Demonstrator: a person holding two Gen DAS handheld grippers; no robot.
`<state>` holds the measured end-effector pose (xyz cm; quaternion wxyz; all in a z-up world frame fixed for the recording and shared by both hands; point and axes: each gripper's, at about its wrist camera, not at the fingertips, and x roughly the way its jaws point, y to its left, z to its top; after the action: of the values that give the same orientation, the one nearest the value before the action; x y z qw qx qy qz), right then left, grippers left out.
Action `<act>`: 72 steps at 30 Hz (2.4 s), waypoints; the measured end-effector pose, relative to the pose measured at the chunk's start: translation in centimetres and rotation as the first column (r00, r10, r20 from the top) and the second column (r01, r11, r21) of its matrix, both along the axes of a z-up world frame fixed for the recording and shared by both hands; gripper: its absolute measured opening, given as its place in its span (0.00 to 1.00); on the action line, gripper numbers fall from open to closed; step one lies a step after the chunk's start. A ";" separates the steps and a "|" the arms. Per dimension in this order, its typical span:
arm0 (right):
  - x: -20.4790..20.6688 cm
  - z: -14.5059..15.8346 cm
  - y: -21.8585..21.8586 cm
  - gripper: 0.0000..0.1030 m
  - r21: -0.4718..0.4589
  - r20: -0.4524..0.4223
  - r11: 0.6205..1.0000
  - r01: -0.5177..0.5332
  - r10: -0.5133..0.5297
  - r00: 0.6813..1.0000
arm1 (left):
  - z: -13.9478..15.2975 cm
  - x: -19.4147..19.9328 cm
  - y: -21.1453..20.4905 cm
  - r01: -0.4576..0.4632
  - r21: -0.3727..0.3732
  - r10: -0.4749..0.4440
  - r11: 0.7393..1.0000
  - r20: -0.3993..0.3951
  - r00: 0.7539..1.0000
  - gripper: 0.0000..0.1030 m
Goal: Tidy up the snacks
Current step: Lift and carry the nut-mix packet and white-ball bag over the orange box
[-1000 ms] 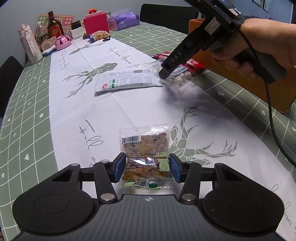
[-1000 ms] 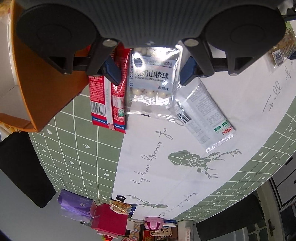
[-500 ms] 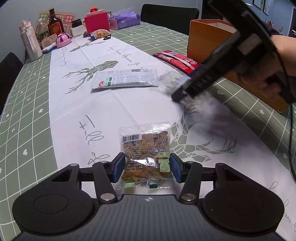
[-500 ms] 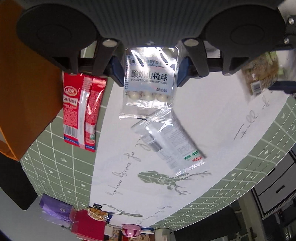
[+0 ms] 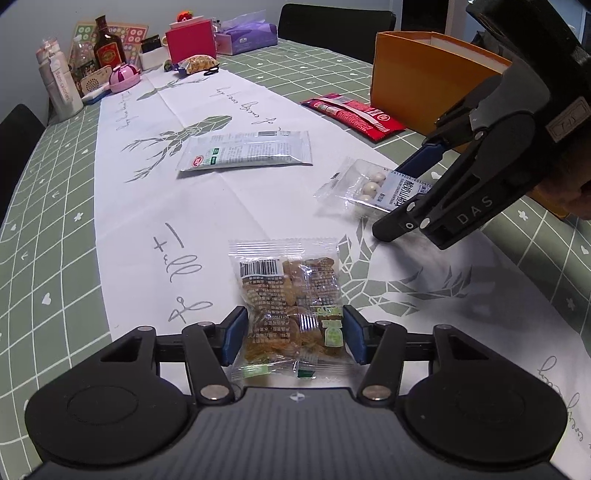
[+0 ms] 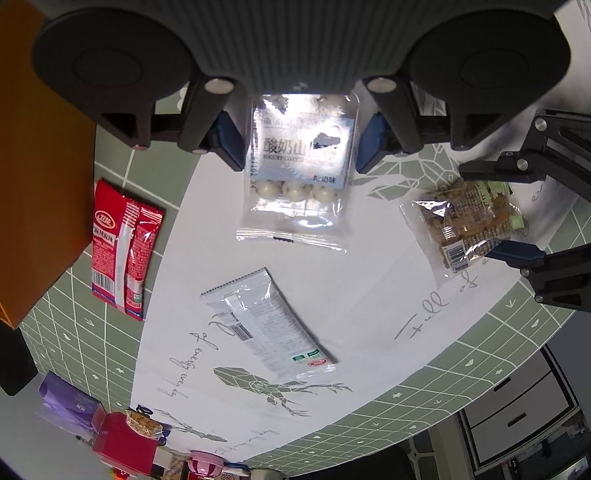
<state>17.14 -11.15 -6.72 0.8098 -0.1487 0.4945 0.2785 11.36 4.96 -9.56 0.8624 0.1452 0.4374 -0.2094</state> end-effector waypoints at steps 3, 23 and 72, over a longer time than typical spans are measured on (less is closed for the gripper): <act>-0.1 0.2 -0.2 0.56 0.002 -0.008 1.000 0.009 -0.009 1.000 | 0.2 0.0 -0.1 0.001 0.006 -0.001 1.000 0.000 1.000 0.57; -1.0 9.0 -4.3 0.53 0.111 0.113 0.988 0.105 -0.117 0.987 | 6.5 0.5 -1.6 -0.024 -0.024 0.027 0.999 0.127 0.992 0.54; -3.0 14.8 -25.6 0.53 0.294 0.243 0.832 0.470 -0.541 0.805 | 11.1 0.8 -27.1 0.265 -0.108 -0.226 0.958 0.286 0.931 0.54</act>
<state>14.17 -36.72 8.07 0.9344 0.0369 0.3458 0.0766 12.21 -22.11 1.51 0.8892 0.1633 0.2775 -0.3250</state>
